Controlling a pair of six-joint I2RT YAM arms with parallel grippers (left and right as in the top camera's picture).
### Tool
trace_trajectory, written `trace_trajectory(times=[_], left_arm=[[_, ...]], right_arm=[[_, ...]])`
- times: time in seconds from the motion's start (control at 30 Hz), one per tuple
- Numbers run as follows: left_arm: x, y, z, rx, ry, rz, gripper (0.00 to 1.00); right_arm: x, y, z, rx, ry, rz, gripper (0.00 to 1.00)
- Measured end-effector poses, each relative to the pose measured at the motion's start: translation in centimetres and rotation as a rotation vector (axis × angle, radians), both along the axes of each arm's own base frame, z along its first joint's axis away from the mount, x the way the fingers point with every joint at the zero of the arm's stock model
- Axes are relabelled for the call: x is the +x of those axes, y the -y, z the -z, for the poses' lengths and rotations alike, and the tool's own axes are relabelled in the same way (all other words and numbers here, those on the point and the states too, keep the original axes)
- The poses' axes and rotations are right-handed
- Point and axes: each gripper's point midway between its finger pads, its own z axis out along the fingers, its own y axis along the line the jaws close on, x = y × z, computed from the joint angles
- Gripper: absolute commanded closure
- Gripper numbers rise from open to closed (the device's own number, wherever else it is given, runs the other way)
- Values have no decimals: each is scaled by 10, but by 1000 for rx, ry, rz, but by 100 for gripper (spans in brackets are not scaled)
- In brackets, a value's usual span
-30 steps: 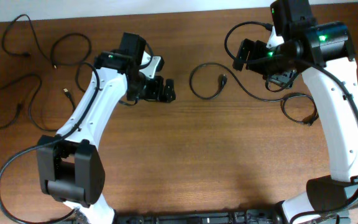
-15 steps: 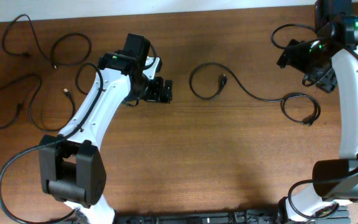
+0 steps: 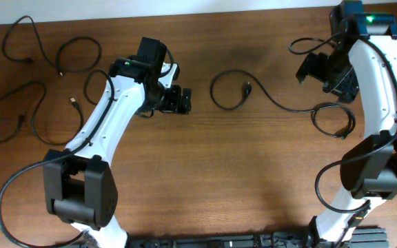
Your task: Untangle cables
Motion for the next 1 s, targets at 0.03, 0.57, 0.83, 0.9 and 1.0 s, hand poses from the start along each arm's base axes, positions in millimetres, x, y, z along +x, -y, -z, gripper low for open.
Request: trace_trajectory(times=[0.03, 0.57, 0.83, 0.9, 1.0], left_arm=[[0, 0, 0, 0, 0, 0, 1], [0, -1, 0, 3, 0, -4, 1], [0, -1, 0, 3, -1, -4, 1], [0, -1, 0, 3, 0, -4, 1], [0, -1, 0, 3, 0, -4, 1]], right_arm=[[3, 2, 10, -11, 0, 1, 2], [18, 13, 120, -57, -153, 110, 16], [9, 28, 149, -48, -203, 179, 20], [6, 25, 156, -32, -206, 173, 22], [17, 15, 159, 62, -156, 94, 30]])
